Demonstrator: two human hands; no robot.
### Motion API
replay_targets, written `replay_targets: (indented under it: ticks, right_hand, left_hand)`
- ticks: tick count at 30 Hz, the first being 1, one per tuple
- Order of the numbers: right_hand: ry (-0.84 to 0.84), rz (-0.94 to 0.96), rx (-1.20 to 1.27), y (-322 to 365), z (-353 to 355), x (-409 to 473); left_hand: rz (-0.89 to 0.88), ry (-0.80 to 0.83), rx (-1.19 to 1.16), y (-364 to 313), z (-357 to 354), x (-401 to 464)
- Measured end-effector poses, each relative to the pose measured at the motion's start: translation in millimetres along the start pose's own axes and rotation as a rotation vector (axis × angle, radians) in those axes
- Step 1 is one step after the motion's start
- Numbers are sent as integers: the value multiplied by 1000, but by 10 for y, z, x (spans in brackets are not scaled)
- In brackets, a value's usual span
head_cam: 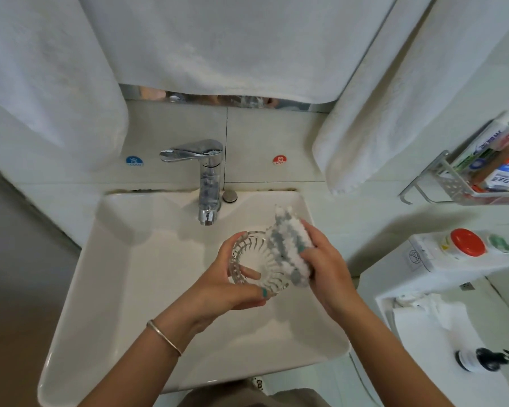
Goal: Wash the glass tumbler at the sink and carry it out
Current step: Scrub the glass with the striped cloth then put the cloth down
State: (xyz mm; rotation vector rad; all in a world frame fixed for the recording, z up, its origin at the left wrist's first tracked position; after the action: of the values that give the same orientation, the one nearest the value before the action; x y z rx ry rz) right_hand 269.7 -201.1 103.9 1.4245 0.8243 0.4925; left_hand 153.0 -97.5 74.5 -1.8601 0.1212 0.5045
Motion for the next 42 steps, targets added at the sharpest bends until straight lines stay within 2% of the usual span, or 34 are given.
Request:
replay_targets:
  ticks: [2,4,6,8,10,14,21,25,31,37,42]
  right_hand:
    - [-42,21,-285,-13,9,-7]
    - [-55,11,-456,-81,15,24]
    - [-3,-37,-400,-173,-8,53]
    - [49,-87,-227,-246,-31,66]
    - [12,-118,-157,-316,16,70]
    - [-95,-142,-164,-505,125,76]
    - [-67,-302,-82,-1068,73,183]
    - [-102,-358,-157,-1260,160,215]
    - [-171,-401,-134,-1449,200,313]
    - [-223,-401,-134,-1520,251,408]
    - [-241,-392,-154,-1554,278,426]
  left_hand:
    - [-38,-9,26,-52,6,17]
    - [-52,2,65,-76,-3,26]
    - [-46,24,53,-54,-20,41]
    - [-10,6,8,24,8,74]
    - [33,-22,-27,162,77,116]
    - [103,-61,-78,469,235,162]
    - [169,-70,-147,841,394,349]
    - [191,-46,-170,1029,447,455]
    - [128,-117,-18,1179,614,625]
    - [146,-83,-97,1265,641,822]
    - [161,-81,92,1267,689,900]
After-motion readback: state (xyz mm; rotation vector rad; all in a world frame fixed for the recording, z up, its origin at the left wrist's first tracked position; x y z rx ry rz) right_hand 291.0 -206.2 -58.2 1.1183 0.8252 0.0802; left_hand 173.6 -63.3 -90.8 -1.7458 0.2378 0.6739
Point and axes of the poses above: each hand's wrist, its own x-axis towards the middle knuckle, its own z-axis out of the back of the hand, y = z × x, the point moved 9 cm from there along x, towards the middle knuckle, and after that the axes turned 7 degrees about y, right-handed, at the moved point
